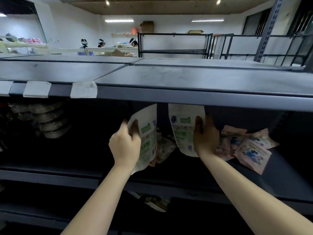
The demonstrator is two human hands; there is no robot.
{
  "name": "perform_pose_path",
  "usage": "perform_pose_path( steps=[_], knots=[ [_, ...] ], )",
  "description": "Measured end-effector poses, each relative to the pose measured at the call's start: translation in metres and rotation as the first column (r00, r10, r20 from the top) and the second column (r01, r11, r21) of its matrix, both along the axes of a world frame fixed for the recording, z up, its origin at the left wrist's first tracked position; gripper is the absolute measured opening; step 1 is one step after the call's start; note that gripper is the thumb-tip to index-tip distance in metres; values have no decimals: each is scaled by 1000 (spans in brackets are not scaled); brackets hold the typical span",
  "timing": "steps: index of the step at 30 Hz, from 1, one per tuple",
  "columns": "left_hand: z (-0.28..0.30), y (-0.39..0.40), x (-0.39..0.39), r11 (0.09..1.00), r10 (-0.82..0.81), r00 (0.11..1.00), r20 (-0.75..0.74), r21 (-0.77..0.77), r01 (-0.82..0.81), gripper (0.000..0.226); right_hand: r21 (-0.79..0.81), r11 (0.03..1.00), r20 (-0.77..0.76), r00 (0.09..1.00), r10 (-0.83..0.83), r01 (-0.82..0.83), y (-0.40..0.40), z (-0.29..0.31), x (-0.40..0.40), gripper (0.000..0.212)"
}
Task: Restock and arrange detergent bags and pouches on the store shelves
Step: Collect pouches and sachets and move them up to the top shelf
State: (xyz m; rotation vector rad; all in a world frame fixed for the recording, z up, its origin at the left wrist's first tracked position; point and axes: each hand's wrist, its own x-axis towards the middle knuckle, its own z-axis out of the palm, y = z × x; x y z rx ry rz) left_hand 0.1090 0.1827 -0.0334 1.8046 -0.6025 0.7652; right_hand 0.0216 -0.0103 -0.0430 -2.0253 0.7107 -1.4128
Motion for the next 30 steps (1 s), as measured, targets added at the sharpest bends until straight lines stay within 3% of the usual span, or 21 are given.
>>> perform_pose_path(
  steps=[5, 13, 24, 30],
  knots=[
    [5, -18, -42, 996, -38, 999, 27, 76, 36, 19, 57, 997, -57, 997, -51, 55, -12, -2, -51, 32],
    [12, -25, -98, 975, -220, 974, 60, 50, 217, 28, 48, 971, 6, 972, -234, 233, -6, 1, -131, 15],
    [49, -45, -188, 876, -468, 877, 111, -69, 477, 28, -86, 908, 180, 902, -391, 411, -1, 28, -251, 20],
    [73, -78, -244, 831, -519, 834, 187, -118, 544, 26, -143, 857, 312, 844, -436, 496, -27, 51, -320, 27]
  ],
)
